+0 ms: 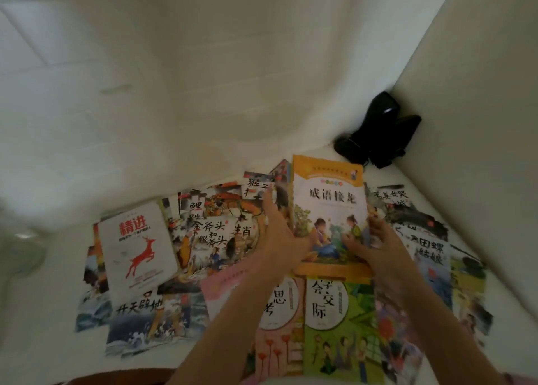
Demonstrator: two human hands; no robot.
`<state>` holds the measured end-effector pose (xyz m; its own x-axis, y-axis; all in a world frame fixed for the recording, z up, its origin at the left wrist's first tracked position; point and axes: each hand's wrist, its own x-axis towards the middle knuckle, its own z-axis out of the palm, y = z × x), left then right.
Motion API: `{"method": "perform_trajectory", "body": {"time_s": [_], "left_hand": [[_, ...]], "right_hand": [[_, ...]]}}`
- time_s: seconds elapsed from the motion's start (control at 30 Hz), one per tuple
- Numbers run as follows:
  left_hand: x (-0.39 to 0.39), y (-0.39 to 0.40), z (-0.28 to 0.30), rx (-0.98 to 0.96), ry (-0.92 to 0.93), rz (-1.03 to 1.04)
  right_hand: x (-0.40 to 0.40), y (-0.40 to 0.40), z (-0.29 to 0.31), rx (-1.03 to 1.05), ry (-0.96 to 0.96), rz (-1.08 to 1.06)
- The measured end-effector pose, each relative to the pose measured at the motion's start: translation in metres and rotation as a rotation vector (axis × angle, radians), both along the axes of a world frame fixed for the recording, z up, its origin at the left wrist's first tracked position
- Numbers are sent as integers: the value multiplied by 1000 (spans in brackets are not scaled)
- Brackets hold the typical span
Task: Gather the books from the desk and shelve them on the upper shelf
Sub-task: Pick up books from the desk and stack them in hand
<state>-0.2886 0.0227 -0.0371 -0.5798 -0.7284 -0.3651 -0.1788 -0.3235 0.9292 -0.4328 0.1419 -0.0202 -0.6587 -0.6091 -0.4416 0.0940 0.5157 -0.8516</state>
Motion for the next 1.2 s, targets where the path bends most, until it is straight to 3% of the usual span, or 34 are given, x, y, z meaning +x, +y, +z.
{"method": "perform_trajectory", "body": {"time_s": [0.13,0.3,0.37,0.5,0.6,0.7,0.8,0.93,1.03,1.2], "left_hand": [[-4,71,-35,130,-139,-186],[0,112,-66,-85,-620,-392],[3,116,-71,-106,-687,-415],[3,113,-81,-143,-629,-305],[2,102,-89,81,-478,-84],[12,95,-69,191,-382,-37],[34,88,-68,55,-394,-23],[65,77,-80,-137,-668,-39],[72,74,-82,-67,-566,7],[75,75,-72,92,-340,157]], "right_hand": [[19,88,-22,196,4,-52],[45,126,-69,369,119,-42],[48,131,-83,373,158,-7],[43,122,-80,301,84,-78],[39,113,-82,275,31,-150],[43,107,-91,269,-8,-220],[63,93,-88,226,-16,-114],[87,65,-84,159,62,-7],[89,55,-85,207,137,104],[82,61,-87,231,43,154]]}}
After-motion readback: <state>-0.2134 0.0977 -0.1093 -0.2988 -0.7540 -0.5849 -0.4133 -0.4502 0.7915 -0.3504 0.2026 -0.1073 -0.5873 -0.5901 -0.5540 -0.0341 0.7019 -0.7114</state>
